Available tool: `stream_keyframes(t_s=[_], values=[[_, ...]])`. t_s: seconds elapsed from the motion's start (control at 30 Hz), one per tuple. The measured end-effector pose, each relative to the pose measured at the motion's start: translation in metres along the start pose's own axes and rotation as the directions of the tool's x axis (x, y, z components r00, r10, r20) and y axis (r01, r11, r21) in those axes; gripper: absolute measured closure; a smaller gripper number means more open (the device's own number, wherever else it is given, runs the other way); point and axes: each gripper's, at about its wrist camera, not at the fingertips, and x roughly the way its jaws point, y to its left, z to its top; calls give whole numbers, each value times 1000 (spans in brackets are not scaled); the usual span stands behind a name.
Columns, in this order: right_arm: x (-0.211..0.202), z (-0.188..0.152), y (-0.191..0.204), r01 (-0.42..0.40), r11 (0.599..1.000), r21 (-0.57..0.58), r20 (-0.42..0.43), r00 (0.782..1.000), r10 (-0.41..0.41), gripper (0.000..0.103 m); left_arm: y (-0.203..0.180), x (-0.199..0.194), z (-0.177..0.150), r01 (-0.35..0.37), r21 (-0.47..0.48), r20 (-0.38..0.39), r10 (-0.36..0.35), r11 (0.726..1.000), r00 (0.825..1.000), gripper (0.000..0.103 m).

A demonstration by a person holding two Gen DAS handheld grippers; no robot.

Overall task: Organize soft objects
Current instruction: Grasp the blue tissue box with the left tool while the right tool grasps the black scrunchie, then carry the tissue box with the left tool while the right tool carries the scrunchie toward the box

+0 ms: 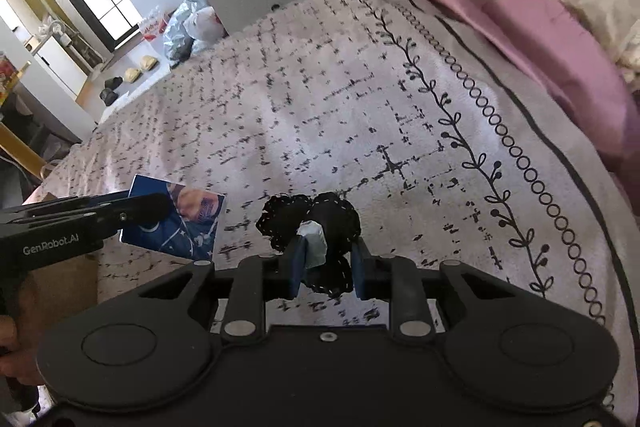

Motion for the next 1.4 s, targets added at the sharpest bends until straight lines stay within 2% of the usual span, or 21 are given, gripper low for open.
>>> stream_keyframes(t_s=[0.33, 0.6, 0.87, 1.03, 1.4], values=[[-29, -4, 26, -8, 1000, -21, 49, 999, 9, 79, 3, -47, -7, -14, 8, 69, 14, 1000, 998, 79], [-47, -3, 55, -46, 998, -50, 87, 995, 50, 79, 15, -83, -14, -36, 7, 113, 35, 999, 993, 79], [-57, -4, 94, -80, 991, -105, 115, 989, 92, 79, 36, -119, -26, -69, -8, 151, 69, 998, 986, 79], [-59, -8, 119, -90, 986, -140, 120, 987, 107, 79, 52, -137, -39, -95, 2, 150, 94, 995, 984, 79], [-55, -26, 170, -99, 977, -190, 126, 984, 124, 79, 95, -182, -65, -159, -64, 181, 168, 985, 969, 79]])
